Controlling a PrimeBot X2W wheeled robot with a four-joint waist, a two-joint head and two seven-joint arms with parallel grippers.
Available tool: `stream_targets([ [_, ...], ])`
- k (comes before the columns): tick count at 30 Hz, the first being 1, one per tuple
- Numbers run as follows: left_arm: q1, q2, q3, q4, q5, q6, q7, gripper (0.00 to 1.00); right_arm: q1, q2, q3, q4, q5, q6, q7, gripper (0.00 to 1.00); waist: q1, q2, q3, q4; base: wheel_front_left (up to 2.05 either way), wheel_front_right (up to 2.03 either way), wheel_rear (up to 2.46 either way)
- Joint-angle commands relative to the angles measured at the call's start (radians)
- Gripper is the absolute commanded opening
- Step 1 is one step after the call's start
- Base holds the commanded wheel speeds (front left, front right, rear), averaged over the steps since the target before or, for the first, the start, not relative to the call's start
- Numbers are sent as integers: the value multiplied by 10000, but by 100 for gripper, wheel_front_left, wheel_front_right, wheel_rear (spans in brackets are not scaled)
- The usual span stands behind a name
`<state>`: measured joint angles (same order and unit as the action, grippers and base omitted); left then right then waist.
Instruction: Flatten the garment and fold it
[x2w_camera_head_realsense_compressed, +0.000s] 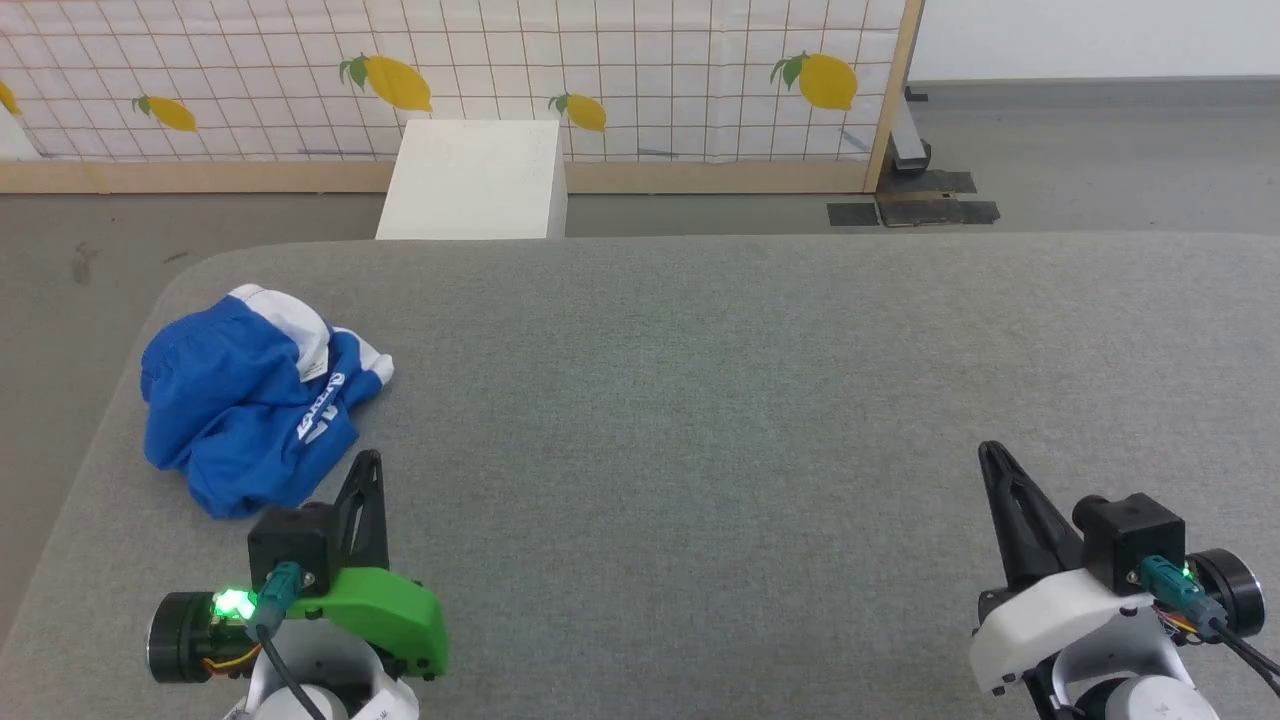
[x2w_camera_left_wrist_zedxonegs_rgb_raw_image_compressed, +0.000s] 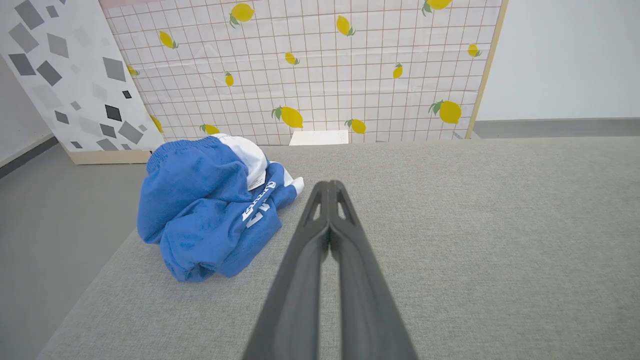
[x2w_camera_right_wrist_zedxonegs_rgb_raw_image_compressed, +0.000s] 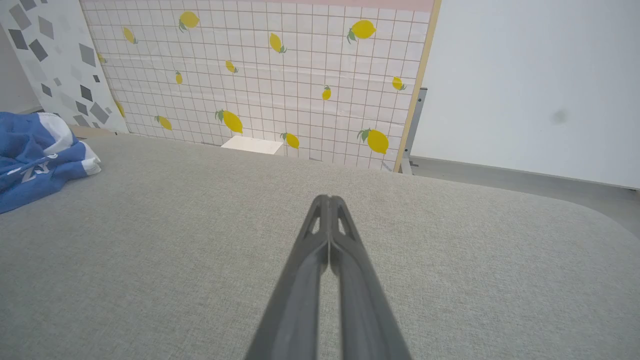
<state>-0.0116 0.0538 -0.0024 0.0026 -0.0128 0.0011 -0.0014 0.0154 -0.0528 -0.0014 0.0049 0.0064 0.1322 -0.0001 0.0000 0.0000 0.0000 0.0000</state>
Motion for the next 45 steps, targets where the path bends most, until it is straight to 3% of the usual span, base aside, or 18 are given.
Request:
stream_targets([
  [1, 116, -36, 24, -26, 128, -11, 14, 0, -154, 26, 14, -49, -64, -15, 1, 0, 0, 0, 0, 0, 0, 0, 0],
  [7, 116, -36, 24, -26, 128, -11, 14, 0, -154, 26, 14, -49, -64, -15, 1, 0, 0, 0, 0, 0, 0, 0, 0],
  [8, 0, 0, 4, 0, 0, 0, 2, 100, 0, 0, 2, 0, 0, 0, 0, 100, 0, 0, 0, 0, 0, 0, 0],
  [45, -80, -9, -252, 542, -565, -51, -694, 100, 83, 4, -343, 314, 589, -4, -697, 100, 0, 0, 70, -8, 0, 0, 0],
])
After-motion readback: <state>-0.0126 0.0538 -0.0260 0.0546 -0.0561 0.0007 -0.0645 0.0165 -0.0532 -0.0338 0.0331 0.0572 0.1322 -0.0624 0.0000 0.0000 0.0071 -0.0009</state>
